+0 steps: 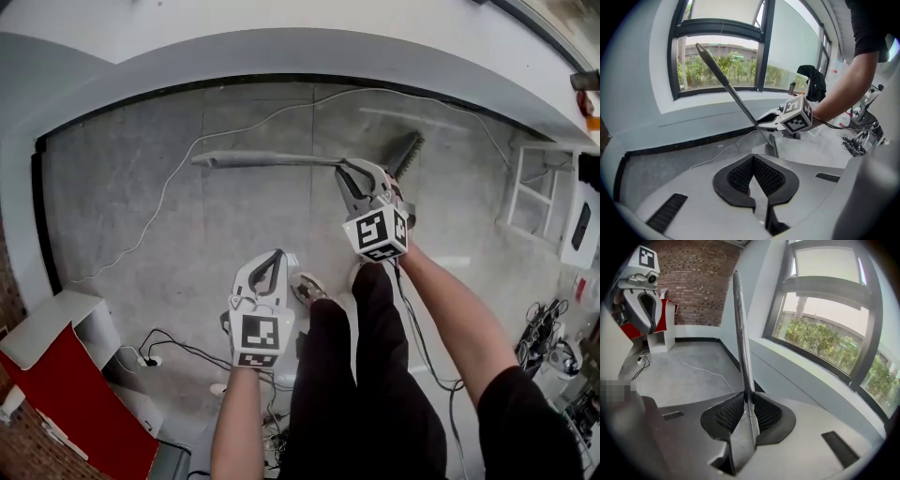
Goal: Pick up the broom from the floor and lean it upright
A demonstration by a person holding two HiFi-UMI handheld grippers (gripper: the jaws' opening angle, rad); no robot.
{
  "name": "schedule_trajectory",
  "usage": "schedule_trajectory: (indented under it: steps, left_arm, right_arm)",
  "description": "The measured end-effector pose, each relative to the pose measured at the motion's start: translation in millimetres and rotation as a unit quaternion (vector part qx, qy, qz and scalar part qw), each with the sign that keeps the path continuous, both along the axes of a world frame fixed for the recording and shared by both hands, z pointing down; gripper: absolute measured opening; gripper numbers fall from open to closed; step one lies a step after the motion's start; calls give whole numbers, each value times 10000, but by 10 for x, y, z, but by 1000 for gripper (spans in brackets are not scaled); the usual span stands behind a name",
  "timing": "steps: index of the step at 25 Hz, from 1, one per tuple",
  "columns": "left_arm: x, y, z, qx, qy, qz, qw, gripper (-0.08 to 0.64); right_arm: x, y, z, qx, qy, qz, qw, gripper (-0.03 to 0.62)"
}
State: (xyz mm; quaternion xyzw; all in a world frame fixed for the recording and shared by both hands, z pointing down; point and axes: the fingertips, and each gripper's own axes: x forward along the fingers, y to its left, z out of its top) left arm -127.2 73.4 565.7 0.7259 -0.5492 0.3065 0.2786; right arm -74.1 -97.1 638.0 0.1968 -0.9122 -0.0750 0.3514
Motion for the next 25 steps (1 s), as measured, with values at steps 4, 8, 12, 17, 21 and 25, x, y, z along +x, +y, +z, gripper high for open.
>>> schedule_trajectory:
  steps: [4, 8, 12, 17, 21, 25]
  left_arm:
    - [18, -95, -29, 9, -45, 208, 9998, 2]
    - [82, -214, -50, 21, -102, 399, 9991, 2]
    - [112, -361, -108, 96, -130, 549, 9984, 2]
    - [176, -440, -189, 152, -203, 780, 9966, 2]
    - [215, -419, -226, 158, -231, 908, 9955, 2]
    - [248, -410, -240, 211, -219, 948, 9950, 2]
  right_arm:
    - [68, -132, -115, 57, -212, 514, 9984, 64]
    - [135, -214, -224, 120, -328, 680, 9971, 63]
    - [254, -360, -335, 191, -496, 1014, 9934, 63]
    - [469, -524, -489, 337, -821, 1663, 9821, 63]
    - [637, -522, -569, 339, -1032, 2159, 9703, 63]
    - [774, -465, -620, 360, -1133, 2411, 9632, 63]
